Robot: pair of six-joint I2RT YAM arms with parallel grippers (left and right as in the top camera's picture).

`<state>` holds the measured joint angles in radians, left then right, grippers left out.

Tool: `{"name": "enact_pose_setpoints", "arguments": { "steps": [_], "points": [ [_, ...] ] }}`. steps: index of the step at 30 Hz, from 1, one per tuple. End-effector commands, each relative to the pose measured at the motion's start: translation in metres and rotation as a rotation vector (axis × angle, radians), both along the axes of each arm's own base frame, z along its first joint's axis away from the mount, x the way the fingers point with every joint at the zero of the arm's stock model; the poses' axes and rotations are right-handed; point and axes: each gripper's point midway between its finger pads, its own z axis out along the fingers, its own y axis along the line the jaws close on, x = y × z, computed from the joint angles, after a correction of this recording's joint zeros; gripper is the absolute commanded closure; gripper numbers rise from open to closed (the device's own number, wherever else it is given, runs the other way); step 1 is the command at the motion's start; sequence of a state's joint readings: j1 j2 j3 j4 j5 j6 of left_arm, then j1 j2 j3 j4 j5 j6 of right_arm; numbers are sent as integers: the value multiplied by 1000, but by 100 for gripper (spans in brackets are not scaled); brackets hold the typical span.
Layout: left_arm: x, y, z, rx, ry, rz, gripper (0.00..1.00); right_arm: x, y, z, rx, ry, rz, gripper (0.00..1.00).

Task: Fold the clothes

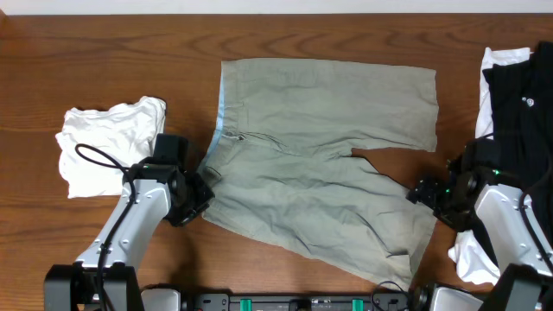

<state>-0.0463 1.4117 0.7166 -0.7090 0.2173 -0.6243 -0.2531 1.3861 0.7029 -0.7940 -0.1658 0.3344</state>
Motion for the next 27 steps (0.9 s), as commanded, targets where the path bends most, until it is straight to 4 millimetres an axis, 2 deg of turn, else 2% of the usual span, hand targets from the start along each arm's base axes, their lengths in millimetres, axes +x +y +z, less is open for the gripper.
{"name": "enact_pose_setpoints", "arguments": {
  "steps": [1,4,5,8,10,13,16,19,20,21,24,27],
  "points": [
    [0,4,0,16,-6,-2,93,-9,-2,-20,-11,34,-20,28],
    [5,3,1,15,-27,-5,93,1,-4,-34,-19,-3,-21,48],
    [8,1,1,14,-39,-3,93,4,-5,-37,-22,-12,-21,51],
    [25,-6,4,8,-111,-25,93,21,-9,-45,-34,-59,-21,73],
    [35,-13,6,3,-157,-39,93,37,-13,-48,-47,-113,-22,75],
    [50,-25,11,-8,-231,-75,91,70,-22,-44,-79,-244,-23,66],
    [59,-34,15,-15,-278,-103,89,95,-29,-32,-103,-344,-24,62],
    [63,-38,17,-10,-300,-115,89,114,-32,-18,-108,-396,-18,53],
    [63,-38,17,-10,-302,-116,89,117,-30,-13,-98,-401,2,47],
    [63,-38,17,-10,-302,-115,89,119,-26,-8,-78,-397,36,40],
    [63,-38,17,-10,-301,-116,89,110,-21,4,-50,-316,68,30],
    [63,-38,17,-10,-302,-116,88,95,-22,23,-56,-238,70,25]
  ]
}}
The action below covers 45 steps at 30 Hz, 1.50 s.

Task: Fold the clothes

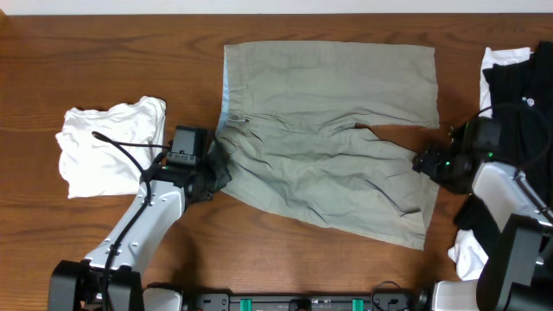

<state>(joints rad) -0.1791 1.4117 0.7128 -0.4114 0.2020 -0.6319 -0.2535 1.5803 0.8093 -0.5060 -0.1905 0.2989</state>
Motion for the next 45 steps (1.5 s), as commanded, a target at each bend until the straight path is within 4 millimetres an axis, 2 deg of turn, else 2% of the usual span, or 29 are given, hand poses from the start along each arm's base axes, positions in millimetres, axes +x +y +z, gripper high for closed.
{"name": "enact_pose_setpoints", "arguments": {
  "steps": [1,6,10,14,19,22,25,27,33,37,41,45],
  "points": [
    [2,1,2,8,-10,7,88,4,-3,35,-22,-18,28,25],
    [2,1,2,10,-10,2,87,-32,6,71,-12,16,26,23],
    [1,1,1,22,-14,-28,83,-74,19,81,33,99,-33,20],
    [-2,2,0,25,-3,-32,83,-109,34,73,89,170,-58,19],
    [-7,3,-2,29,19,-34,83,-147,56,44,190,242,-108,19],
    [-7,3,-2,34,17,-50,83,-152,59,34,210,240,-154,18],
    [-9,3,-2,36,24,-50,78,-162,45,24,131,268,-231,18],
    [-9,3,-2,36,27,-50,77,-167,37,19,86,287,-289,13],
    [-10,3,-2,36,27,-50,76,-163,23,7,11,250,-306,6],
    [-10,3,-3,36,27,-50,76,-162,24,-3,16,238,-305,4],
    [-10,3,-3,36,27,-50,76,-161,35,-16,79,220,-289,4],
    [-10,3,-2,36,27,-50,75,-158,42,-17,122,203,-276,4]
  ]
}}
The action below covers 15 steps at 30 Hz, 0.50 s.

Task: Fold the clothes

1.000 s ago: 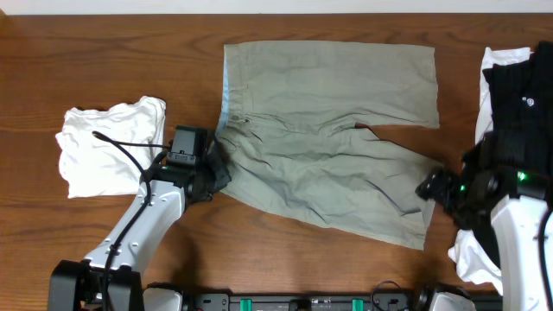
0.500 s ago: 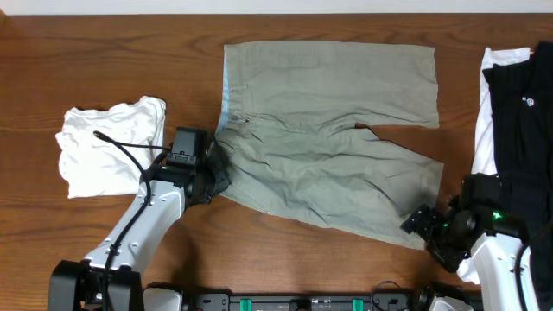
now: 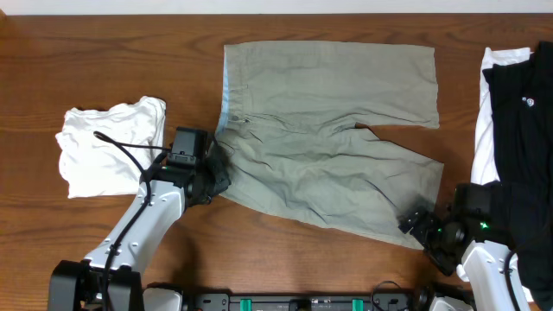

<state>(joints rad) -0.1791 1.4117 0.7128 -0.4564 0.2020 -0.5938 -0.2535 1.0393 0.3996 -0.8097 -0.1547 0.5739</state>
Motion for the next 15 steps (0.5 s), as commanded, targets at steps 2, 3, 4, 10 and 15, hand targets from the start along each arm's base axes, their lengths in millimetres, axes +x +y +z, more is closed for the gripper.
{"name": "enact_pose_setpoints", "arguments": {
  "steps": [2,3,4,10,15],
  "points": [
    [1,1,1,16,-10,-15,75,1,7,-1,44,-10,-8,5],
    [1,1,1,16,-9,-15,75,1,7,-1,44,-11,-8,5],
    [1,1,1,16,-9,-15,75,2,7,-1,43,-13,-7,5],
    [1,1,1,16,-9,-15,75,9,5,0,34,-43,6,6],
    [0,1,1,16,-6,-15,75,12,7,1,33,-65,58,11]
  ]
}}
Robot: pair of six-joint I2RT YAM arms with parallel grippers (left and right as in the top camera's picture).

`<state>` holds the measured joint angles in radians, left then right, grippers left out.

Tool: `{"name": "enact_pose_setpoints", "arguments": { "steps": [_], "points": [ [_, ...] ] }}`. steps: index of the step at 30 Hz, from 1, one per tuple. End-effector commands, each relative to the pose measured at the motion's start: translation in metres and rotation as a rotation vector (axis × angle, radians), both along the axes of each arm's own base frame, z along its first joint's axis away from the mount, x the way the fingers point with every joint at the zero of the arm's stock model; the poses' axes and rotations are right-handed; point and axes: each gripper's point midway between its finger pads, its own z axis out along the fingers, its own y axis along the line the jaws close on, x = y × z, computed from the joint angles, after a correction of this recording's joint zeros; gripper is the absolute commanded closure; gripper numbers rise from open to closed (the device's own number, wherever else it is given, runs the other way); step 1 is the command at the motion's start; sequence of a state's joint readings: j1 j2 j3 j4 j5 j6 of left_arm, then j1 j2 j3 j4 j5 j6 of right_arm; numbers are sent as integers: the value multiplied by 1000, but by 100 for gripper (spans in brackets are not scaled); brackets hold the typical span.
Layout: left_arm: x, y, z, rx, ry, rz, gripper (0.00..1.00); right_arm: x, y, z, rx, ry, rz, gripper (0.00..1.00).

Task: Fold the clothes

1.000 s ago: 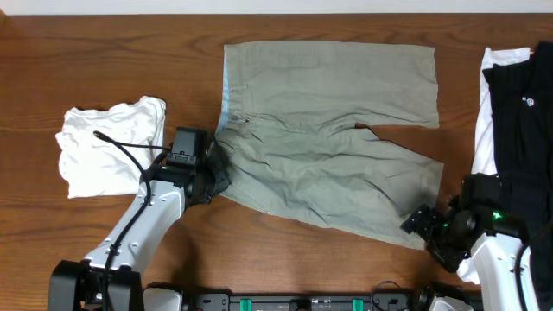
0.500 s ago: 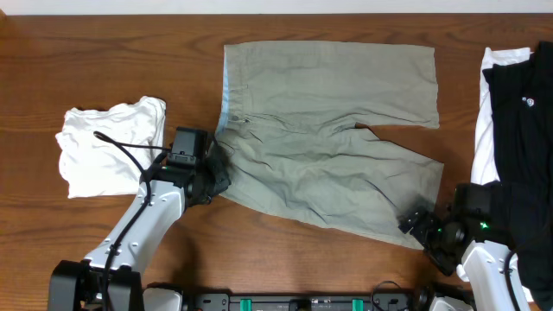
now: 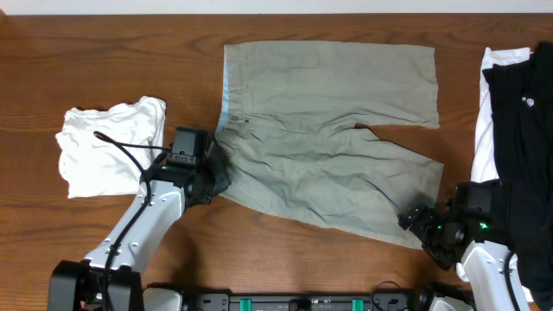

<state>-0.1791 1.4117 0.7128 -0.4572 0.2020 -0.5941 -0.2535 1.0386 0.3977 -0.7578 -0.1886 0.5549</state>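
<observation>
Grey-green shorts [image 3: 328, 130] lie spread on the wooden table, waistband to the left and both legs pointing right. The lower leg slants down towards the right. My left gripper [image 3: 216, 177] sits at the waistband's lower corner, its fingers closed over the fabric edge. My right gripper [image 3: 415, 221] rests at the lower leg's hem, near its bottom corner. From above, the gap between its fingers cannot be made out.
A crumpled white garment [image 3: 108, 147] lies to the left of my left arm. Black clothing [image 3: 518, 112] over white cloth [image 3: 488, 86] is stacked along the right edge. Bare table [image 3: 104, 52] surrounds the shorts.
My right gripper has shifted only very slightly at the hem corner. The shorts and the left gripper lie as before.
At first the shorts lay splayed, the lower leg far down, with my grippers at the waistband corner and beside the leg's hem. Then the lower leg lay drawn up closer to the upper one. Later my right gripper stood lower, at the hem's bottom corner, where it stays.
</observation>
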Motion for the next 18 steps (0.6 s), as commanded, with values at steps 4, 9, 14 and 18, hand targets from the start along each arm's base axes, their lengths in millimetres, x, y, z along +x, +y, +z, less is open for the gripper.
{"name": "enact_pose_setpoints", "arguments": {
  "steps": [4,9,14,18],
  "points": [
    [0,1,1,16,-7,-16,75,-2,14,0,66,-15,73,13],
    [0,1,1,17,-7,-15,75,-5,15,0,70,0,72,12],
    [0,1,1,16,-6,-16,75,-11,16,-1,77,24,70,12],
    [0,1,1,16,-6,-16,75,-14,17,-2,81,36,70,13]
  ]
}}
